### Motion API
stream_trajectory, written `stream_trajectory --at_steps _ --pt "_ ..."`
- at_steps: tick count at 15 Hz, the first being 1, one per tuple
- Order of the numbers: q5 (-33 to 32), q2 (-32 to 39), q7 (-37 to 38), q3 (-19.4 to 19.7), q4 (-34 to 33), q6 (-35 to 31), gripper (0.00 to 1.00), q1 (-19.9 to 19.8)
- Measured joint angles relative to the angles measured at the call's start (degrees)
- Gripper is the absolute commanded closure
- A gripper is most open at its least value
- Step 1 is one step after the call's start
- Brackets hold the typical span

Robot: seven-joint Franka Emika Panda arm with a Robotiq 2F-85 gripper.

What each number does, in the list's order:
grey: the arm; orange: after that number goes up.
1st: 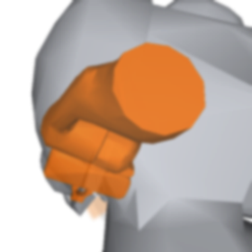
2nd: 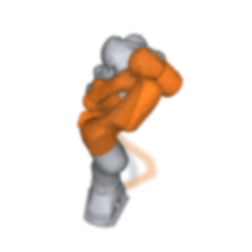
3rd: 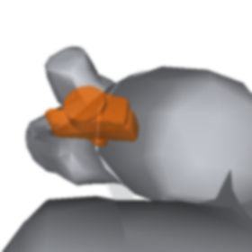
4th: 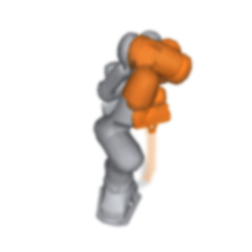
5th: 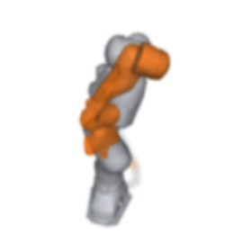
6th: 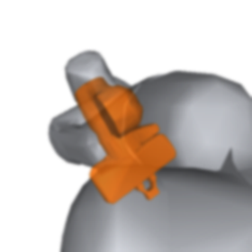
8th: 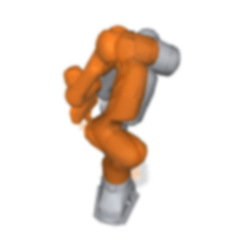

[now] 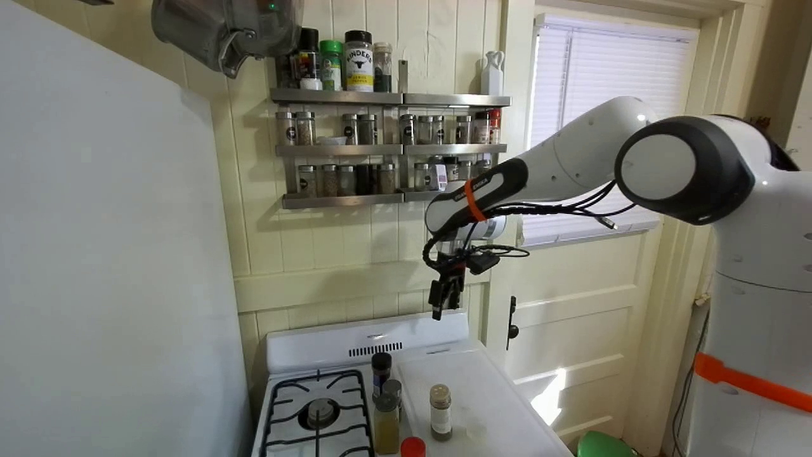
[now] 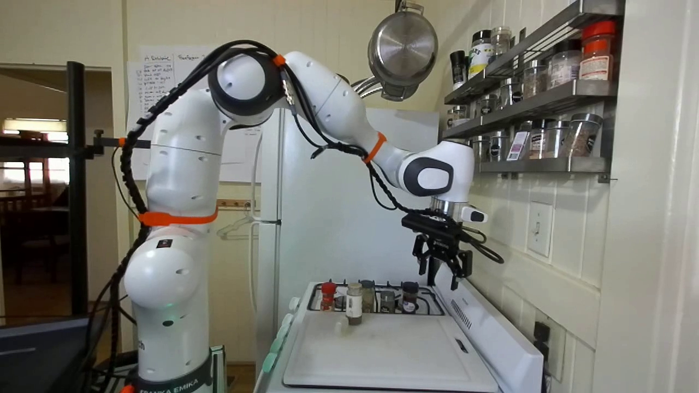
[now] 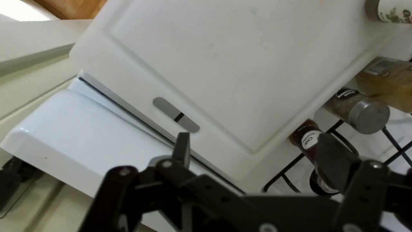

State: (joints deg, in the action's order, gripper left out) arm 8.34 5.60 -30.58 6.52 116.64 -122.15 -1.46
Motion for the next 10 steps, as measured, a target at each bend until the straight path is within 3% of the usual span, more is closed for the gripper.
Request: stream_trajectory --at_steps 6,10 --pt "0.2 4.9 7.0 -4.1 -4.5 3.1 0.00 0.0" --pt "-0.1 5.4 7.1 -5.3 -4.9 4.5 0.00 -0.1"
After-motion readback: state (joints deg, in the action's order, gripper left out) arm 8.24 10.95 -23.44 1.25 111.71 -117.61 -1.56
